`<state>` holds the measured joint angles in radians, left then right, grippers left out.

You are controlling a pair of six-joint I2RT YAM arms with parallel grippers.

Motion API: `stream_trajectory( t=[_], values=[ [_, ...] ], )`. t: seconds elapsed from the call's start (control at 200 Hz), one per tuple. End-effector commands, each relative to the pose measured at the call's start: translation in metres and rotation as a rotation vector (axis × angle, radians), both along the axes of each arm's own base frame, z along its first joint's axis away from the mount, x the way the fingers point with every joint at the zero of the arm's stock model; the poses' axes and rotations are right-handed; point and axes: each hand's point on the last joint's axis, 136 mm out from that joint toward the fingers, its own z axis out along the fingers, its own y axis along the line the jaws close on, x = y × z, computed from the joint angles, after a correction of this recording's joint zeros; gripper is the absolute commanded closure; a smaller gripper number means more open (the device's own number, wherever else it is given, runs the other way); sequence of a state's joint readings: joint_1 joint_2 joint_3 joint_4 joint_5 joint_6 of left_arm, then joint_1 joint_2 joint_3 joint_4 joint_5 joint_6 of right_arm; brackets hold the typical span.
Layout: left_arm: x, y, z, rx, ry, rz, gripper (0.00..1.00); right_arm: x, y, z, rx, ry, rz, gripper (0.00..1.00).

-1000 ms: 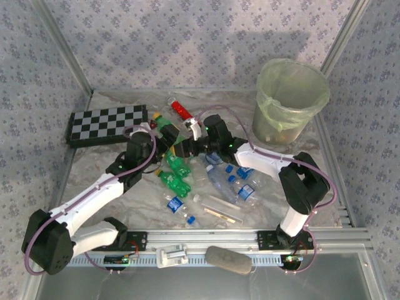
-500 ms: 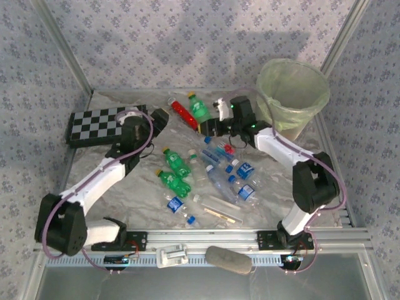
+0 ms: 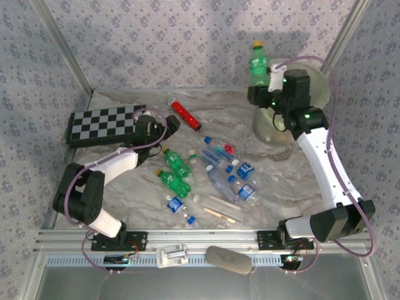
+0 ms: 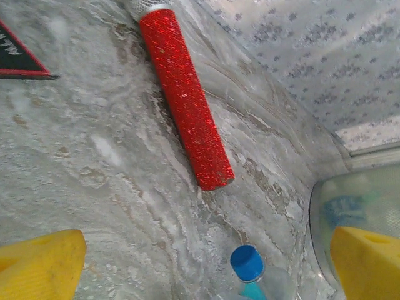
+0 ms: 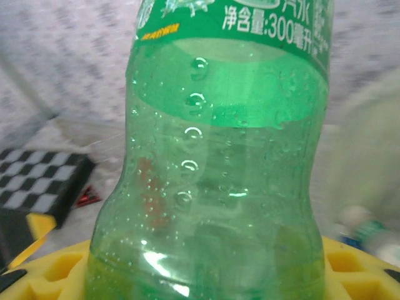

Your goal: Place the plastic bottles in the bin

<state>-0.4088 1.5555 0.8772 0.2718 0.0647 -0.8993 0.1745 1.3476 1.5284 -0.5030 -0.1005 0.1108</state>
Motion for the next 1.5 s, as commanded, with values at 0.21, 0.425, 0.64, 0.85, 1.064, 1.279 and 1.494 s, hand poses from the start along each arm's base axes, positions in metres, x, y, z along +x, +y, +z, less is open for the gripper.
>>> stream_trajectory(
  t=[0.21, 0.425, 0.64, 0.85, 1.064, 1.279, 1.494],
  values=[
    [-0.004, -0.035, 0.022, 0.185, -0.082, -0.153, 0.00, -0.005, -0.088, -0.032, -0.009, 0.144, -0.277, 0.54],
    [-0.006, -0.035, 0.014, 0.190, -0.060, -0.151, 0.00, 0.002, -0.106, -0.049, 0.061, 0.211, -0.316, 0.54],
    [-0.006, -0.033, 0.009, 0.191, -0.047, -0.146, 0.00, 0.015, -0.113, -0.056, 0.104, 0.242, -0.321, 0.52],
    [-0.009, -0.031, 0.008, 0.194, -0.042, -0.142, 0.00, 0.023, -0.116, -0.062, 0.105, 0.264, -0.331, 0.37],
    [-0.012, -0.026, 0.009, 0.192, -0.041, -0.123, 0.00, 0.025, -0.115, -0.031, 0.103, 0.179, -0.324, 0.22],
    [-0.014, -0.024, 0.011, 0.183, -0.046, -0.107, 0.00, 0.015, -0.099, 0.007, 0.073, 0.088, -0.279, 0.18],
    [-0.016, -0.015, 0.015, 0.199, -0.051, -0.080, 0.00, -0.008, -0.036, 0.021, 0.084, 0.035, -0.056, 0.17]
  ],
)
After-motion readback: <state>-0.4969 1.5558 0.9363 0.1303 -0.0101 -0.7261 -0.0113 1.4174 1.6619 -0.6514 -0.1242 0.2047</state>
